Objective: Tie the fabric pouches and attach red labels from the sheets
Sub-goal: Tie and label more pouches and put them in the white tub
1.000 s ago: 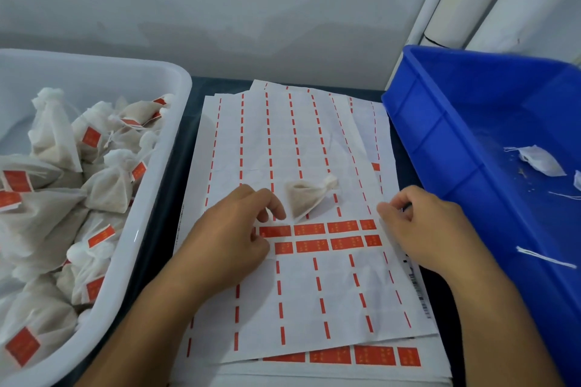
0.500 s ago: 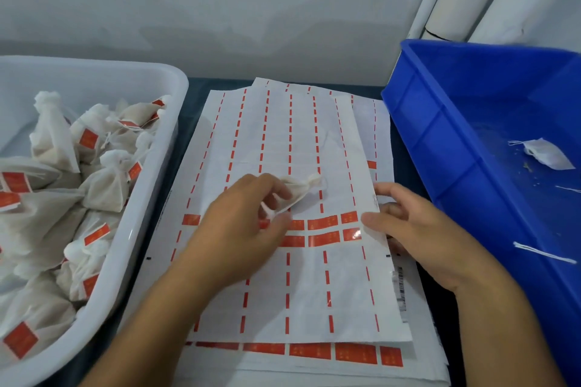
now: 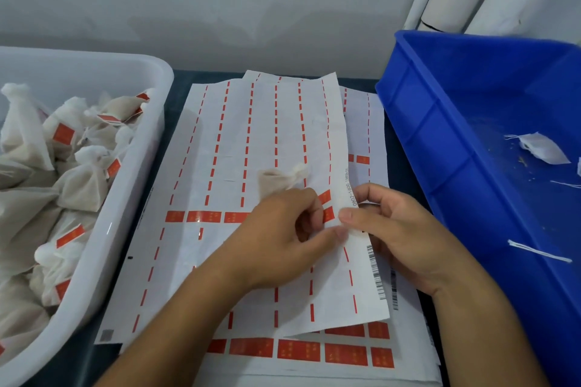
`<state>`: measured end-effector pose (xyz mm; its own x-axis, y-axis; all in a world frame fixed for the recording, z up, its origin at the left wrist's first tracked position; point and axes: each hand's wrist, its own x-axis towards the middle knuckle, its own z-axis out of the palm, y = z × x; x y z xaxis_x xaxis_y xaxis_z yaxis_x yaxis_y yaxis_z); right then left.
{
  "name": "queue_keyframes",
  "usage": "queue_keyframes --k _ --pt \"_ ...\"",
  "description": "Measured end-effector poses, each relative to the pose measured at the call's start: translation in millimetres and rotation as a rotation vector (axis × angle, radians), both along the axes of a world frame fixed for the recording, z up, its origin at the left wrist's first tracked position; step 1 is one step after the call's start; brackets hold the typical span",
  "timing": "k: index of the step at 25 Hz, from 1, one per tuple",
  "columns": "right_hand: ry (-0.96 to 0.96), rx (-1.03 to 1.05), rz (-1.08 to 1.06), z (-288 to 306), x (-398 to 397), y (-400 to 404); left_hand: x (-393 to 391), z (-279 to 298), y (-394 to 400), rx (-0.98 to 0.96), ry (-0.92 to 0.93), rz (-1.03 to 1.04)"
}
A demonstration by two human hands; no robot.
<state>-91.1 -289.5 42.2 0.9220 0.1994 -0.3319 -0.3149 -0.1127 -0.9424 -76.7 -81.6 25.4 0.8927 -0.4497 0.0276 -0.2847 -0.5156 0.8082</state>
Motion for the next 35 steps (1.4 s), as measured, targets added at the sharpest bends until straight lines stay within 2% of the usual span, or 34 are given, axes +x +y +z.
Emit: queue_keyframes --k 8,14,19,24,29,35 --pt "-0.038 -0.061 -0.004 -1.1 -1.6 7.3 4.6 -2.7 8.9 -0.01 0.014 -0.005" --pt "-0.071 -0.087 -0.006 -2.7 -1.9 8.1 3.6 -1.7 3.6 0.088 -0.132 -0.096" --pt "-0.07 -0.067 0.002 -1.1 -2.4 6.9 5.3 -1.6 3.9 0.09 -0.159 -0.141" --pt "-0.056 -0.076 -0.009 -0.6 -2.9 6.7 6.7 -5.0 3.5 0.121 -0.203 -0.101" --pt "-0.072 -0.031 -0.091 -5.7 -1.6 7.3 6.6 -4.7 6.6 0.127 -0.24 -0.125" --pt "-0.079 -0.066 -0.041 -4.4 -1.6 6.8 9.0 -4.4 0.0 0.201 -0.288 -0.192"
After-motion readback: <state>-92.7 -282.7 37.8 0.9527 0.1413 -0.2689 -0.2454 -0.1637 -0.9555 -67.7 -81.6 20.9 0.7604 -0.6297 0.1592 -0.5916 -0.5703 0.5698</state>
